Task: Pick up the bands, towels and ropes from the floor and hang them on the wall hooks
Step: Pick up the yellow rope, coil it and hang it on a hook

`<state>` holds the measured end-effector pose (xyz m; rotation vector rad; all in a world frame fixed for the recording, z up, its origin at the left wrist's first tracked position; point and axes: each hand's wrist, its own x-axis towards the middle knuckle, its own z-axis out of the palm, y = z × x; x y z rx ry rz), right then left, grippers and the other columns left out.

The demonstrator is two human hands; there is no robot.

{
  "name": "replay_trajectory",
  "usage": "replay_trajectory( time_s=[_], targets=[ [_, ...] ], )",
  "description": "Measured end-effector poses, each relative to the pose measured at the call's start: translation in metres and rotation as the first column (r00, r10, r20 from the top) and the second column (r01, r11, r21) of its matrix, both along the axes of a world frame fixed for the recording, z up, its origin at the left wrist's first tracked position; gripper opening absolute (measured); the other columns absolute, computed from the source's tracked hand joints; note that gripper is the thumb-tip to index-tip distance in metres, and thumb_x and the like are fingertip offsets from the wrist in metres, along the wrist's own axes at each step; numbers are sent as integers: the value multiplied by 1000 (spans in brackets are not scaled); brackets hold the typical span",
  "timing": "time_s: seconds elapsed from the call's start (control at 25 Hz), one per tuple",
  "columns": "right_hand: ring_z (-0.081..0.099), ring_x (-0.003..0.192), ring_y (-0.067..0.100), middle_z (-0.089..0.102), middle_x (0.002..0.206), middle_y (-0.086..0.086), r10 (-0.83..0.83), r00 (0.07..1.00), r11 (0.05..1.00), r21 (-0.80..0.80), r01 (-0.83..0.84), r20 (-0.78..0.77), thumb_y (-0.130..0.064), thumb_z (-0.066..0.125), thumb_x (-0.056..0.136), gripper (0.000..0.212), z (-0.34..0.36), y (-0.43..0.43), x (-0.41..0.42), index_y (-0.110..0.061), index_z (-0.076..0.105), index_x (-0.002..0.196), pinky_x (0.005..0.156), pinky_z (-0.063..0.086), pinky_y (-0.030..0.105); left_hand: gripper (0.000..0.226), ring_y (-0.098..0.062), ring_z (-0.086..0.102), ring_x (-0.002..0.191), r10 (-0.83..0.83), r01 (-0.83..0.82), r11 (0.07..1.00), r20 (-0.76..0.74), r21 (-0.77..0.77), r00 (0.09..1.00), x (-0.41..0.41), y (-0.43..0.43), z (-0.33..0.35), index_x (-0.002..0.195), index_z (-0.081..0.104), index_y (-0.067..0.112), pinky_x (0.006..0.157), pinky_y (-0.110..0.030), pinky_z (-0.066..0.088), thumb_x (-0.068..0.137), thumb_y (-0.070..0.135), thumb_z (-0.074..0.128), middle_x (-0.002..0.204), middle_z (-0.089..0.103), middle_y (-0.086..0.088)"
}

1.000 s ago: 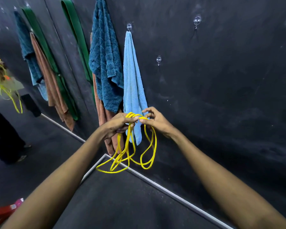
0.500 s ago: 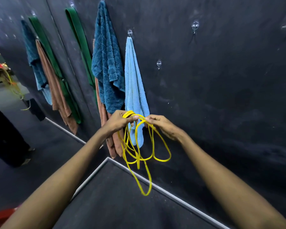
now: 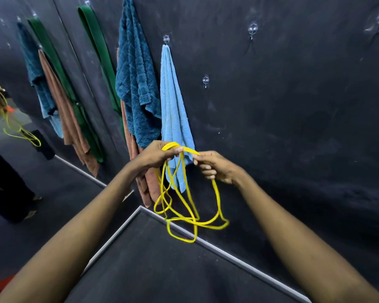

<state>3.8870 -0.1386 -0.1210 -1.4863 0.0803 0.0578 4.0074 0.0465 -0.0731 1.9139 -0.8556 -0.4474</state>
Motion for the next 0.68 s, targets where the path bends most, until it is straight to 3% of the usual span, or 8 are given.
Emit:
replay_trajectory(
  time_s=[0.12, 0.24, 0.32, 0.4, 0.48, 0.56, 0.68],
  targets=[
    [19, 38, 4, 26, 54, -5, -49, 997, 999, -15, 50, 52, -31, 56, 99, 24, 14, -3, 3, -15, 64, 84, 37, 11, 18, 42, -8, 30, 37, -8, 9, 1000, -120, 4, 993, 6, 7, -3, 82, 69, 3, 35, -16, 20, 75, 43, 79, 57, 49, -5],
    [20, 41, 7, 22, 58, -2, -97, 992, 985, -138, 107, 81, -34, 58, 98, 23, 30, -2, 7, -15, 67, 89, 39, 16, 20, 59, -10, 27, 36, 24, -33, 997, -138, -64, 990, 10, 9, -2, 97, 63, -10, 36, -15, 20, 76, 43, 79, 67, 47, -15],
    [29, 42, 10, 25, 57, -1, -127, 987, 949, -279, 149, 94, -36, 60, 97, 25, 37, -1, 8, -13, 69, 90, 43, 26, 22, 50, -13, 37, 40, 0, -6, 998, -98, -56, 995, 13, 11, -1, 94, 64, -8, 41, -17, 28, 76, 36, 81, 67, 53, -15],
    [35, 42, 11, 30, 57, 0, -132, 986, 933, -322, 159, 105, -37, 63, 95, 26, 39, -1, 8, -13, 69, 86, 45, 33, 23, 27, -6, 47, 44, -56, 56, 998, -2, 28, 998, 11, 15, 3, 91, 67, 1, 47, -15, 35, 81, 23, 78, 60, 60, 1],
    [33, 43, 11, 29, 58, 1, -141, 984, 944, -285, 166, 106, -39, 63, 95, 26, 41, -2, 7, -17, 68, 81, 45, 30, 23, 17, -1, 37, 33, -44, 46, 998, -34, 49, 998, 9, 21, 4, 95, 66, 1, 38, -12, 29, 88, 16, 72, 44, 49, 10],
    [27, 44, 9, 29, 59, -2, -141, 984, 939, -301, 167, 106, -38, 60, 97, 24, 46, 0, 6, -19, 67, 86, 42, 22, 20, 24, -6, 24, 29, -10, 6, 1000, -152, -25, 988, 11, 24, 4, 97, 65, -1, 32, -13, 18, 89, 21, 70, 44, 36, 6],
    [22, 45, 8, 31, 62, -5, -139, 978, 923, -337, 186, 158, -32, 56, 100, 21, 62, 2, 9, -15, 68, 97, 38, 18, 18, 22, -8, 17, 32, 6, -20, 997, -180, -81, 984, 24, 23, 8, 94, 67, 4, 35, -12, 14, 92, 25, 67, 51, 42, 0]
  ],
)
